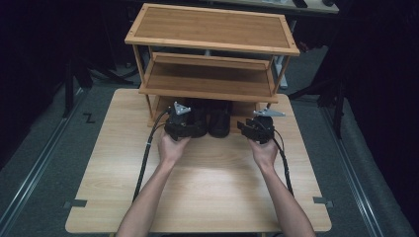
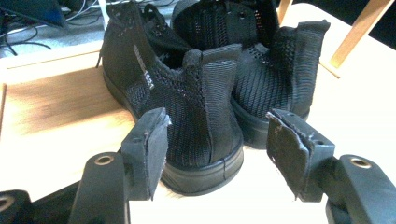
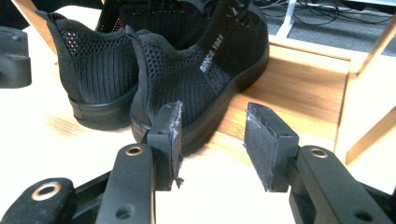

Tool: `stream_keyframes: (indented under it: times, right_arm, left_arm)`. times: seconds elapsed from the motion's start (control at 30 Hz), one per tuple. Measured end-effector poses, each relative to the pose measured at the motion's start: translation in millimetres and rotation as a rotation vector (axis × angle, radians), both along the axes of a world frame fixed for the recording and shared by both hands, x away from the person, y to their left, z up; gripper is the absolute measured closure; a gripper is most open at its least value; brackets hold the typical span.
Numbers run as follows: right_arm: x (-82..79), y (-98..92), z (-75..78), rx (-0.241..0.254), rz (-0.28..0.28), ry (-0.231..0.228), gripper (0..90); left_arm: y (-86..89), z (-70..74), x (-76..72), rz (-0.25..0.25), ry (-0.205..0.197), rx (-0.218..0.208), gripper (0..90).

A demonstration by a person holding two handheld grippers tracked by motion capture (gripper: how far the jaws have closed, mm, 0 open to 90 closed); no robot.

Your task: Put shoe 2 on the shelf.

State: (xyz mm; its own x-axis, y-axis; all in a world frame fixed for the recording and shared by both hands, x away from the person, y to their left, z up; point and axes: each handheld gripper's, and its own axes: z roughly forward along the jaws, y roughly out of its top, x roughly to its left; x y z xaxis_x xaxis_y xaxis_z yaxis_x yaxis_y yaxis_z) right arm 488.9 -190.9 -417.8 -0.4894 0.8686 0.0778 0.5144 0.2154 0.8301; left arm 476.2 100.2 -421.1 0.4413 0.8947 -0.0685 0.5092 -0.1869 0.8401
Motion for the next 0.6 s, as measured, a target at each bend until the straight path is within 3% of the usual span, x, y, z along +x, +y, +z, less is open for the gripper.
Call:
stream_keyframes:
  times: [0.17,0.27,0.6]
  right_arm:
    - [-8.9,-14.9,2.1,0.027,0.001,-0.017,56.6]
    - [-16.2,-26.4,2.8,0.055,-0.002,-0.024,56.6]
    - [-33.6,-52.8,-0.4,0.080,-0.013,-0.034,56.4]
  left_arm:
    - [8.9,4.8,-11.8,-0.004,-0.029,-0.016,38.5]
    - [15.6,4.4,-19.1,0.004,-0.029,-0.030,38.6]
    - [30.8,2.8,-36.8,0.005,-0.047,-0.059,38.4]
